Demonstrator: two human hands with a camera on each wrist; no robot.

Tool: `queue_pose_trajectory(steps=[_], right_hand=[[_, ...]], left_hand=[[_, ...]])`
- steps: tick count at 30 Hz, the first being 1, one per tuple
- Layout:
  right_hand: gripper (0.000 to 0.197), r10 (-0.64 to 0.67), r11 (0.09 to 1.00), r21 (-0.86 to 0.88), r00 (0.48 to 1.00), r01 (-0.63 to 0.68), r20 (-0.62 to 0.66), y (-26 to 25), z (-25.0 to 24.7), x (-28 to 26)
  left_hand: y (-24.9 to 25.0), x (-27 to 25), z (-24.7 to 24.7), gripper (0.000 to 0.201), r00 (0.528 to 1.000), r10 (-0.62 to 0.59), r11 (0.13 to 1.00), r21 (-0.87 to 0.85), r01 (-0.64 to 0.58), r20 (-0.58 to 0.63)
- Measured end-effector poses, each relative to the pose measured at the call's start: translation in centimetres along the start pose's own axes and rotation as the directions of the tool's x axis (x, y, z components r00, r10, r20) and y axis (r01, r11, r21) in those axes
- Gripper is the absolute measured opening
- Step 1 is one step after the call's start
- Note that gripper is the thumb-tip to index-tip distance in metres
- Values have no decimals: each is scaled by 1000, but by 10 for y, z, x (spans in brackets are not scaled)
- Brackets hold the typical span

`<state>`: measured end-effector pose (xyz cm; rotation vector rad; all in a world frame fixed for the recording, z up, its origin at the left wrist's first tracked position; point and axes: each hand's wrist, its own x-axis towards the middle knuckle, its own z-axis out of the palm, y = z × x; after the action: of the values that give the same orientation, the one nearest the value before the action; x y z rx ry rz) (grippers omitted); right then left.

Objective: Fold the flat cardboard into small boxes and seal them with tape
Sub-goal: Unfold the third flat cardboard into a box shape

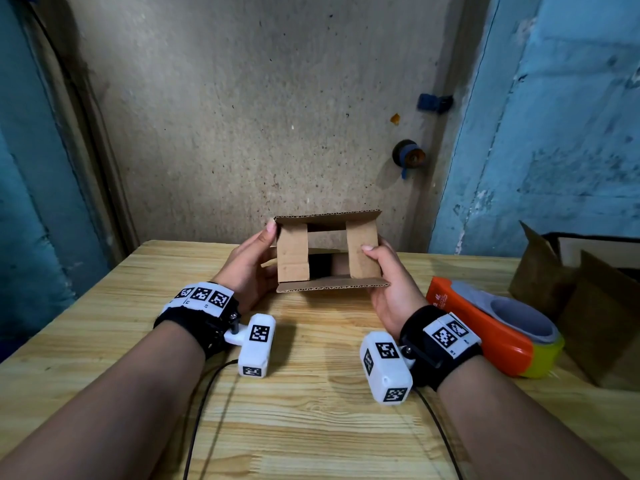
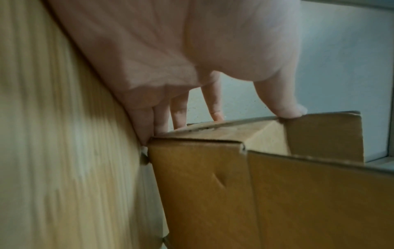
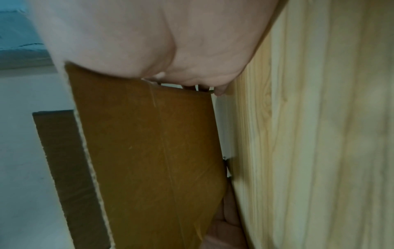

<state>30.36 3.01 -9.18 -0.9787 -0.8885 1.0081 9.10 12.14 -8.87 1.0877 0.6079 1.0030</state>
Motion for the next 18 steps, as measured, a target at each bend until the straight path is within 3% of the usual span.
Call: queue_pose_trajectory(steps=[3,11,18], right_hand=[[66,1,1000,4,1000,-1,2,0,0,0],[74,-8,1000,-1,1000,8,0,1,1,0],[70,-34,999,11,999,34,-5,0,0,1]], left_hand=[[2,-1,2,72,1000,-13,1000,1,13,2],[1,0,-2,76,999,-4,999,37,3,41],[2,-2,0,69,1000,9,999,45,-10,25]])
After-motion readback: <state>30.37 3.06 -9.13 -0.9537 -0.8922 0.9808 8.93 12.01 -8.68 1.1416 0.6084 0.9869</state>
